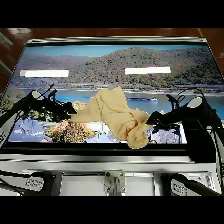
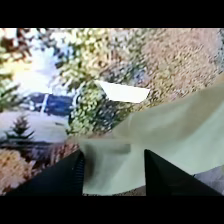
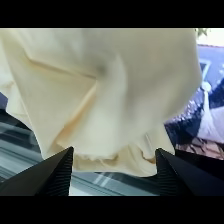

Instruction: Fold the shirts.

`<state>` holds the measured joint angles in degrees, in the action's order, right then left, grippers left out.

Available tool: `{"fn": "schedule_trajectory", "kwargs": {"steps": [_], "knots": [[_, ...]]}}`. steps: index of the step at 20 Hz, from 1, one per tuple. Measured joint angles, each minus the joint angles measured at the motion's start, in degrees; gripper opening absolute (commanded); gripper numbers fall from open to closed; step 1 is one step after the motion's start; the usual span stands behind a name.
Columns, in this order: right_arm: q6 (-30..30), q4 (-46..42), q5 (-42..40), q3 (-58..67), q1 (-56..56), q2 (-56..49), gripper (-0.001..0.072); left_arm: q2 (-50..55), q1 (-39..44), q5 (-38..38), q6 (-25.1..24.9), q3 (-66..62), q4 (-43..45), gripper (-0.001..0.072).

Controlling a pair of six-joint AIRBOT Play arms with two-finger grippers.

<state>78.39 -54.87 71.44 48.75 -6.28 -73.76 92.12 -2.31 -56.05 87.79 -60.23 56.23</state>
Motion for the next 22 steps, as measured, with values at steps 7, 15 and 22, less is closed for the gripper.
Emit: {"fn": "schedule_trajectory", "kwargs": {"steps": [7, 15, 22], "knots": [[0.9, 1.7, -8.3, 0.0, 3.9, -0.4, 0.0632, 0.7, 0.2, 1.4, -2.0, 0.0, -1.5, 0.0039], [2.0, -1.4, -9.2, -0.1, -4.0, -1.6, 0.0632, -0.9, 0.2, -1.1, -7.7, 0.0, -2.2, 0.0039], [-1.6, 3.8, -8.6, -0.1, 0.3, -10.8, 0.0281, -1.9, 0.2, -2.6, -9.0, -0.3, -2.3, 0.0038]]}}
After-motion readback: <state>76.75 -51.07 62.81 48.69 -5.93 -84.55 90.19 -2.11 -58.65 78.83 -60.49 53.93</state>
